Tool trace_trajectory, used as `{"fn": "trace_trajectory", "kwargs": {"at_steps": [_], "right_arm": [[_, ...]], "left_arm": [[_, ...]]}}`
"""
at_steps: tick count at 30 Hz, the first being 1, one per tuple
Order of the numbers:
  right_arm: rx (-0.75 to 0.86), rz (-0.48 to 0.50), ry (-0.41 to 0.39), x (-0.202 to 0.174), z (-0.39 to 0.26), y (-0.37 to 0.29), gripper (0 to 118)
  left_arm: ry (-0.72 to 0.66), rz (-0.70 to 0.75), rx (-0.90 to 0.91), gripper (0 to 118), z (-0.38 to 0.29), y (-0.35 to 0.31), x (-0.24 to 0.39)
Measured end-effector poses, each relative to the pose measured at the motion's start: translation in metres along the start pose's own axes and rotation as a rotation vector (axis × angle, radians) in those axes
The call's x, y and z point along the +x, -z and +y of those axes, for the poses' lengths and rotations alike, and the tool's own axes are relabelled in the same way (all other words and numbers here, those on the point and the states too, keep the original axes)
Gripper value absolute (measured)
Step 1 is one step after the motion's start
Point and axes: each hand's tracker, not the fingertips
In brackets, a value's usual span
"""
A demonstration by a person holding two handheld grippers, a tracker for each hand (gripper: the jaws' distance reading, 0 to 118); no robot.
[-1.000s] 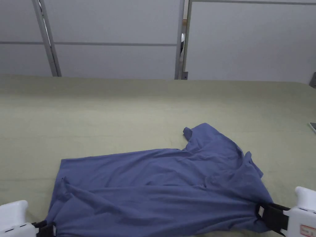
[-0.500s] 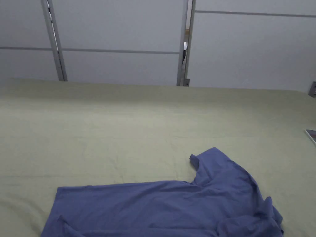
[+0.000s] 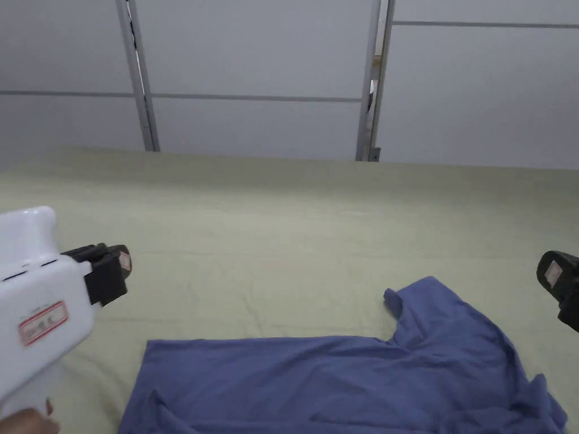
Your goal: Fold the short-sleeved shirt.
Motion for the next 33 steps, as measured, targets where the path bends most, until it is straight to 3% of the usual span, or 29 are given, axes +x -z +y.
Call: {"fn": "trace_trajectory", "kwargs": {"at_steps": [1,5,6,7,8,10,12,13,14,15,16,17,18,19,21,23,25,26,27,28,29,30,32,33], "right_arm": [[-0.016,0.003,0.005,0.003,-0.003,0.005,2],[-0.080,-0.015,0.036,0.014,-0.021,0.021,2],[-0.101,-0.020,0.049,0.018,-0.025,0.026,2],[-0.123,-0.028,0.058,0.020,-0.028,0.030,2],[-0.143,-0.038,0.065,0.023,-0.032,0.035,2],[-0.177,-0.048,0.066,0.037,-0.041,0.044,2],[-0.223,-0.068,0.055,0.043,-0.045,0.057,2],[-0.246,-0.079,0.052,0.049,-0.050,0.061,2],[-0.259,-0.096,0.049,0.053,-0.051,0.069,6],[-0.273,-0.101,0.047,0.058,-0.052,0.077,20],[-0.318,-0.103,0.044,0.063,-0.053,0.093,43],[-0.393,-0.119,0.037,0.060,-0.053,0.109,89],[-0.434,-0.112,0.031,0.067,-0.056,0.127,108],[-0.453,-0.098,0.028,0.075,-0.059,0.147,111],[-0.588,-0.135,0.010,0.096,-0.070,0.193,110],[-0.773,-0.202,0.003,0.115,-0.087,0.244,109],[-0.915,-0.265,0.028,0.132,-0.105,0.274,97],[-0.960,-0.296,0.047,0.136,-0.111,0.282,85],[-0.906,-0.264,0.035,0.133,-0.106,0.277,85],[-0.855,-0.245,-0.006,0.127,-0.096,0.267,71],[-0.858,-0.221,-0.020,0.124,-0.092,0.259,11],[-0.829,-0.204,-0.023,0.124,-0.087,0.252,4],[-0.756,-0.130,0.089,0.133,-0.068,0.226,4],[-0.725,-0.127,0.082,0.128,-0.061,0.213,4]], "left_arm": [[-0.009,0.037,-0.022,0,-0.001,0.021,-0.008],[-0.028,0.160,-0.383,35,-0.018,0.133,-0.024],[-0.061,0.174,-0.511,73,-0.029,0.165,-0.034],[-0.098,0.168,-0.586,101,-0.041,0.184,-0.042],[-0.141,0.151,-0.618,104,-0.054,0.205,-0.049],[-0.157,0.189,-0.709,102,-0.089,0.233,-0.059],[-0.088,0.191,-0.765,99,-0.120,0.242,-0.053],[0.072,0.225,-0.644,99,-0.114,0.227,-0.040],[0.185,0.229,-0.654,94,-0.116,0.215,-0.010],[0.233,0.245,-0.652,80,-0.120,0.206,-0.002],[0.232,0.148,-0.627,62,-0.122,0.196,0.006],[0.226,0.094,-0.639,8,-0.114,0.198,0.003],[0.208,0.106,-0.637,4,-0.106,0.199,0.000],[0.227,0.130,-0.638,4,-0.107,0.196,0.004],[0.262,0.128,-0.596,4,-0.107,0.186,0.009],[0.204,0.107,-0.593,4,-0.099,0.184,0.003],[0.165,0.081,-0.582,4,-0.094,0.176,0.001],[0.166,0.086,-0.582,4,-0.091,0.174,-0.003],[0.159,0.084,-0.575,4,-0.089,0.168,-0.004],[0.164,0.083,-0.569,4,-0.087,0.164,-0.005],[0.168,0.087,-0.561,4,-0.085,0.161,-0.005],[0.166,0.091,-0.553,4,-0.083,0.157,-0.004],[0.132,0.079,-0.518,4,-0.073,0.142,-0.004],[0.118,0.067,-0.494,4,-0.068,0.131,-0.004]]}}
